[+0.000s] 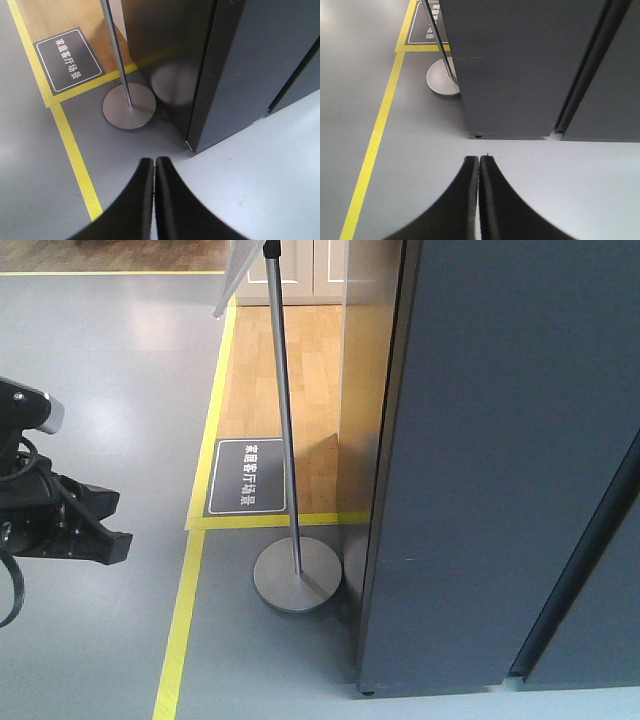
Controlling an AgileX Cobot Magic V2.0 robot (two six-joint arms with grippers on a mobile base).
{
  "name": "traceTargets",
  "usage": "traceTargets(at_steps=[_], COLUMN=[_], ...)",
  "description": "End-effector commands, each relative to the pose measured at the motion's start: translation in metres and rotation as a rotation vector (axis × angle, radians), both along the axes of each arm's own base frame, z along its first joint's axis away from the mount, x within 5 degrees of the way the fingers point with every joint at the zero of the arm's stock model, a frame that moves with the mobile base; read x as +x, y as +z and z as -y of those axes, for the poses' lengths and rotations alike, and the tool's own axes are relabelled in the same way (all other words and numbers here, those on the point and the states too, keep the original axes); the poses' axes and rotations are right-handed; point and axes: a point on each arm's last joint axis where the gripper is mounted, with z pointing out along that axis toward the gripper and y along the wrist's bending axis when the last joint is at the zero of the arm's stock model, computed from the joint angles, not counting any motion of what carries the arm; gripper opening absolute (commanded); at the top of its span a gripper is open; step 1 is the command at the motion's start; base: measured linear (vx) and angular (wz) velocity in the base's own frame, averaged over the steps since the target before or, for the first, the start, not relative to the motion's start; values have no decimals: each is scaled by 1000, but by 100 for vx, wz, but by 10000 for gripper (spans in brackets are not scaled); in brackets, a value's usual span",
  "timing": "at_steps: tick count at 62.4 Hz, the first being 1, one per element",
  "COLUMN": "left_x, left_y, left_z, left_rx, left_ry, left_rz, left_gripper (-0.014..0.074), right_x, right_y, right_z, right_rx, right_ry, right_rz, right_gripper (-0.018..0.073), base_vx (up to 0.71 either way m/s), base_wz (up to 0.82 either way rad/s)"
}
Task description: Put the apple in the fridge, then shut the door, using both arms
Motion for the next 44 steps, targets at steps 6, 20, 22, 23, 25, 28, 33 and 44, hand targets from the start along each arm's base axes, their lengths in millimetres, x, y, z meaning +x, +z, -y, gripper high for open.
traceTargets(at_steps=[6, 20, 22, 23, 25, 28, 33, 44], left_x=[0, -19, -22, -25, -29, -38, -53, -89], left_y=[18, 36, 36, 35, 33, 30, 20, -6], left_z=[0, -16, -20, -23, -26, -33, -42, -61], left_rx=[-45, -25, -26, -27, -28, -31, -33, -39], left_ry=[19, 46, 63, 74, 84, 110, 146, 242], left_rz=[99, 217, 228, 236, 245, 266, 295, 399], left_gripper=[-6, -6, -6, -6, -6, -6, -6, -6], right_x=[4, 4, 4, 4, 4, 4, 4, 4], right_y=[10, 10, 10, 10, 10, 10, 10, 10], right_z=[0, 0, 0, 0, 0, 0, 0, 0], right_rx=[-3, -3, -3, -3, -4, -4, -4, -4], right_ry=[0, 0, 0, 0, 0, 0, 0, 0], right_rz=[65, 65, 65, 65, 65, 65, 65, 65], right_gripper=[-4, -4, -4, -4, -4, -4, -4, -4], base_vx=[0, 0, 0, 0, 0, 0, 0, 0], base_wz=[0, 0, 0, 0, 0, 0, 0, 0])
